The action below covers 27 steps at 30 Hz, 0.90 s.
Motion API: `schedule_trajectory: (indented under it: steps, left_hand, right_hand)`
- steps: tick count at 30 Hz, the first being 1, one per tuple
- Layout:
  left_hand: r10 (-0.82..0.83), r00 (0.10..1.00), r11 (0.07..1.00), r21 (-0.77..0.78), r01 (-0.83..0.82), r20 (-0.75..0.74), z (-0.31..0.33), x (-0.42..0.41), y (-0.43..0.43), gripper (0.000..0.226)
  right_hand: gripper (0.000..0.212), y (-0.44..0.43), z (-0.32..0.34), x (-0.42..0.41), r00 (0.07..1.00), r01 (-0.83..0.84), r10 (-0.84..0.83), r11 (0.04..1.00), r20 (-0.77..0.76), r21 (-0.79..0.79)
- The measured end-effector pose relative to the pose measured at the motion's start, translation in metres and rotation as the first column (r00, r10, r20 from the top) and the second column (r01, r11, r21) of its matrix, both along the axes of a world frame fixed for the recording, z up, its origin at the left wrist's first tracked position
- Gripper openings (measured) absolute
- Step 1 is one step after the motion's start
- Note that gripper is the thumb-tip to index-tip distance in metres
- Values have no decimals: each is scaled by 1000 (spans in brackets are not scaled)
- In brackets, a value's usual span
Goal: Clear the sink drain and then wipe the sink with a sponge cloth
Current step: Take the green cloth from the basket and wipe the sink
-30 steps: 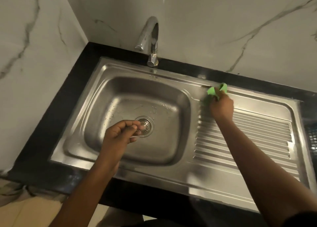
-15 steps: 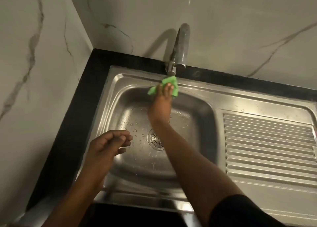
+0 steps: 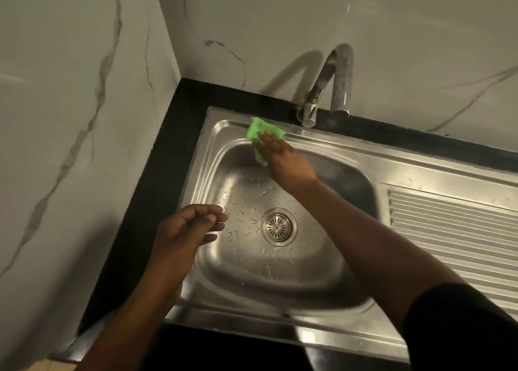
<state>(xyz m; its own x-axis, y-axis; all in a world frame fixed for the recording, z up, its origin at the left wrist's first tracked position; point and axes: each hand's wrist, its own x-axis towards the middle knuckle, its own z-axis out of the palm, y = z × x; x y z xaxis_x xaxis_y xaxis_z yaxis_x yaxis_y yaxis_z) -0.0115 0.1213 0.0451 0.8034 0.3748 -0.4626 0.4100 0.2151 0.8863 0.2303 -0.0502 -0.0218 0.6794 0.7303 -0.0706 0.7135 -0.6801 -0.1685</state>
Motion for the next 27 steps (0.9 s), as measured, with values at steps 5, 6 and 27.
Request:
schedule_trajectory:
  steps: [5,6,27]
  left_hand:
    - [-16,1000,1000,-27,16,1,-1,2,-1,31]
    - [-21,1000,999,-29,21,-3,-2,3,-1,32]
    - [-17,998,1000,-8,17,-53,-5,6,6,27]
  right_hand:
    - [77,-107,8,-14,950,311,-310,950,37,-41]
    - [73,-127,10,-17,927,372,-370,928,51,-27]
    - [76,-13,-26,3,601,774,-787,526,-143,353]
